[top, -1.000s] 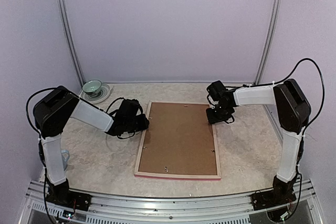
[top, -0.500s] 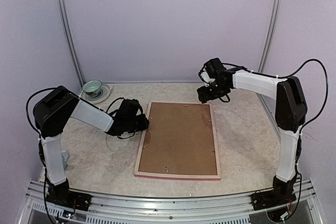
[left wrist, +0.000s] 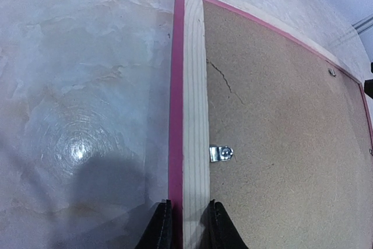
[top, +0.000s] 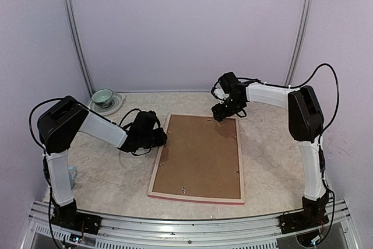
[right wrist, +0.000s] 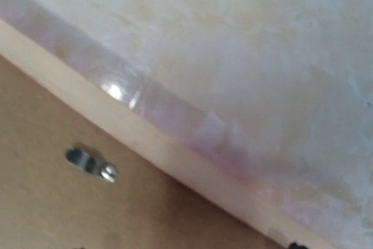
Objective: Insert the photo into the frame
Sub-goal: Press the fastener onto the backboard.
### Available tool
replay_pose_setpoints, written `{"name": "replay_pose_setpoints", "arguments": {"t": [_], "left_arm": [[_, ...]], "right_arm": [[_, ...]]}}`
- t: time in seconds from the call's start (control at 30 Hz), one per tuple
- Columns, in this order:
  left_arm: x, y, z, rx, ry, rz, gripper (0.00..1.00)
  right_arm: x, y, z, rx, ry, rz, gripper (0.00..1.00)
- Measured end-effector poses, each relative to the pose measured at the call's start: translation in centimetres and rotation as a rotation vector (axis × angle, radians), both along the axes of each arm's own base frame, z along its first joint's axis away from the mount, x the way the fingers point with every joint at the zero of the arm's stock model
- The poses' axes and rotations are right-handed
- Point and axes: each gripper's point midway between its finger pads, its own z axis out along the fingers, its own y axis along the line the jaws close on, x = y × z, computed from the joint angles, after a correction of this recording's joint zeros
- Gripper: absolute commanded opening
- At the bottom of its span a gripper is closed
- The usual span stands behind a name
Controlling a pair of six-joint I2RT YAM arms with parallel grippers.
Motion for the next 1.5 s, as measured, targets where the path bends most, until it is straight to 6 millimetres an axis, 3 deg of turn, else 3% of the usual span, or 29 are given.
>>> {"name": "replay_pose_setpoints", "arguments": {"t": [0.23, 0.63, 1.33, 1.5], "left_arm": [[-0.2, -0.2, 0.0, 0.006, -0.003, -0.002, 0.18], [-0.2, -0.2, 0.0, 0.01, -0.005, 0.0, 0.18], [-0.7, -0.8, 0.0, 0.012, -0.006, -0.015, 0.18], [-0.7, -0.8, 0.0, 0.012, -0.006, -0.015, 0.18]], "right_arm": [[0.8, 0.9, 0.9, 0.017, -0.027, 0.039, 0.77], [1.9, 1.5, -2.4, -0.018, -0.005, 0.067, 0.82], [3.2, 2.4, -1.5, 0.004, -0.042, 0.077, 0.85], [3.0, 2.3, -2.3, -0.004, -0.028, 0.078, 0.84]]}}
